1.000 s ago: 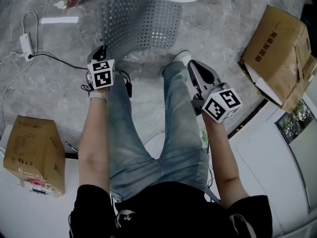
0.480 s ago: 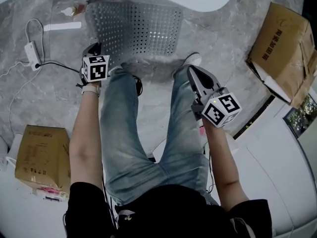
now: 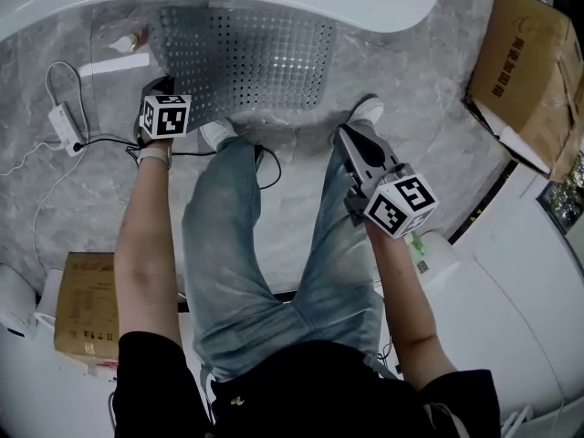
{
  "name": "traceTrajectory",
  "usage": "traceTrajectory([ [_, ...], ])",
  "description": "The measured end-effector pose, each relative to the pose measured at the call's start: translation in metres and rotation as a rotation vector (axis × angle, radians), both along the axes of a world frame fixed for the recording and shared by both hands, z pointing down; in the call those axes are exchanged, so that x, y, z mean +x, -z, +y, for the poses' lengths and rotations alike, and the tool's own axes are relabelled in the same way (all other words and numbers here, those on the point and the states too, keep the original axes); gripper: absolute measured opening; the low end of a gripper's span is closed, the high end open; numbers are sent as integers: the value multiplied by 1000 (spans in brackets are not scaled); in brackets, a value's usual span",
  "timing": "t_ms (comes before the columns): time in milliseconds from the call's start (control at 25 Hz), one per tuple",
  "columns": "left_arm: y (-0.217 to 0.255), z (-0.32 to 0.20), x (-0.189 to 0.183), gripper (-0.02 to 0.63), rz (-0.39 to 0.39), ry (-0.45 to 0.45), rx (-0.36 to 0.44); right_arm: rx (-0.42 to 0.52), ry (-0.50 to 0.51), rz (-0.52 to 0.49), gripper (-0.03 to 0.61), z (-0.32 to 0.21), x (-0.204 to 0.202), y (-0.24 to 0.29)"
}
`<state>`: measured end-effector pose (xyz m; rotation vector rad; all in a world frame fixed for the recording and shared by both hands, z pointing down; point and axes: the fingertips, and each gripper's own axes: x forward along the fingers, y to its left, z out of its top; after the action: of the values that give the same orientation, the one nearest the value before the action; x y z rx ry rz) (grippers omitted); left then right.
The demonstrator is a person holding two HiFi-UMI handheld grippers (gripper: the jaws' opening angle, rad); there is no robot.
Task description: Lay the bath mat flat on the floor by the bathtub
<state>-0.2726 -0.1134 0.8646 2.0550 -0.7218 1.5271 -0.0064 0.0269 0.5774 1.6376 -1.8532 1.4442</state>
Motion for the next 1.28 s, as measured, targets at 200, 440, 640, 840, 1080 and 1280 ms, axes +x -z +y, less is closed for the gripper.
traceTrajectory([
  [200,-19,-8,-2,55,-20,-57,5,2,-31,6,25,0,-2,-10],
  [440,-31,-32,0,55,-31,-67,48,2,-64,9,25,8,-2,-16],
  [640,-45,-24,-8,60,-85,-67,4,-1,-102,10,25,16,2,-18],
  [840,-49,-13,-25,142,-148,-14,0,-6,-118,-1,26,23,1,-20],
  [1080,-18,4,-16,200,-95,31,3,-5,-76,-24,26,17,2,-10],
  [1280,11,17,-7,185,-46,112,25,0,4,-25,26,13,5,-1],
])
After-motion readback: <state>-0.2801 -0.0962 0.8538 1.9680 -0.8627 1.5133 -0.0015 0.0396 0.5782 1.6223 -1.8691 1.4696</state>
